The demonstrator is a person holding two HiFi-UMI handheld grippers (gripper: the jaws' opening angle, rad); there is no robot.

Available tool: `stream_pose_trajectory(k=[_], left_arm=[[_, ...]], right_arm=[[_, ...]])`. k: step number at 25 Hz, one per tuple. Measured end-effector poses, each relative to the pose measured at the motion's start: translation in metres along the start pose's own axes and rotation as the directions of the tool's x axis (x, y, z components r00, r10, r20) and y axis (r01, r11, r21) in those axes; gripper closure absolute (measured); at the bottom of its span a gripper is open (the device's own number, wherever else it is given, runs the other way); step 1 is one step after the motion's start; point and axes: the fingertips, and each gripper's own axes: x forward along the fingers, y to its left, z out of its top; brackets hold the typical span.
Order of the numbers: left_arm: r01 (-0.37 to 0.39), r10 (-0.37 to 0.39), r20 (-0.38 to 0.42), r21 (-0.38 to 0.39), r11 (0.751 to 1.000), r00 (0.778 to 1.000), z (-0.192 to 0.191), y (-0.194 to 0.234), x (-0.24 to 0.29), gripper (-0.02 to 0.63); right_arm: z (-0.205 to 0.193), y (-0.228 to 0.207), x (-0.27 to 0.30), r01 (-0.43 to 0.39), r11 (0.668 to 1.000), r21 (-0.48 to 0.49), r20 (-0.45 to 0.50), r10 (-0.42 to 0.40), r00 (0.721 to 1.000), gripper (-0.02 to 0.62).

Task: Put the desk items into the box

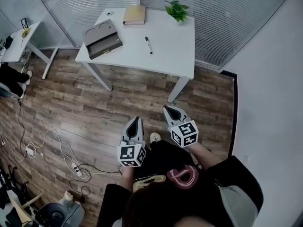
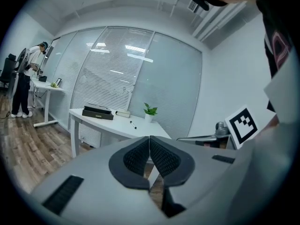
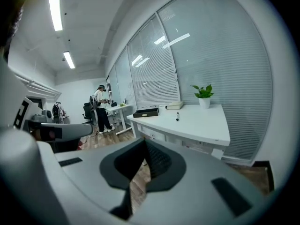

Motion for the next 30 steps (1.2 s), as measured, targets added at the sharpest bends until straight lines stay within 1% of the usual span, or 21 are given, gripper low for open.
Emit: stream_pose_trajectory(k=[4, 7, 13, 16, 23, 27, 30], left_arm=[[0.007, -0.006, -0.017, 0.011, 1.0, 1.0, -0.003, -0.006, 0.012, 0.588], [-0.003, 0.003, -0.014, 0.016, 1.0, 1.0, 0.001, -0.002, 0.018, 0.588], [-0.013, 0.014, -0.009, 0.011, 1.0, 1.0, 0.008, 0.007, 0.033, 0.588], [-0.004, 0.004, -0.002, 0.008, 1.0, 1.0, 0.014, 0.013, 0.046, 0.588], [0.032, -0.032, -0.014, 0.001, 0.999, 0.999, 0.025, 0.038, 0.082, 0.588], [0.06, -0.06, -0.026, 0.006, 0.998, 0.998, 0.036, 0.057, 0.111, 0.588], [0.091, -0.091, -0.03, 0.014, 0.996, 0.995, 0.05, 0.073, 0.134, 0.588]], right_arm=[[-0.001, -0.017, 0.0, 0.01, 1.0, 0.025, -0.003, -0.01, 1.0, 0.584], [0.001, -0.022, 0.005, 0.009, 0.999, 0.034, 0.0, -0.009, 1.0, 0.584], [0.009, -0.028, 0.019, 0.001, 0.999, 0.034, 0.005, -0.001, 1.0, 0.584], [0.012, -0.031, 0.027, 0.001, 1.0, 0.026, 0.002, -0.001, 1.0, 0.584], [0.022, -0.047, 0.053, 0.072, 0.997, 0.03, -0.007, -0.072, 0.997, 0.584], [0.032, -0.059, 0.081, 0.103, 0.993, 0.055, -0.019, -0.102, 0.995, 0.584], [0.044, -0.065, 0.107, 0.125, 0.991, 0.055, -0.021, -0.124, 0.992, 0.584]])
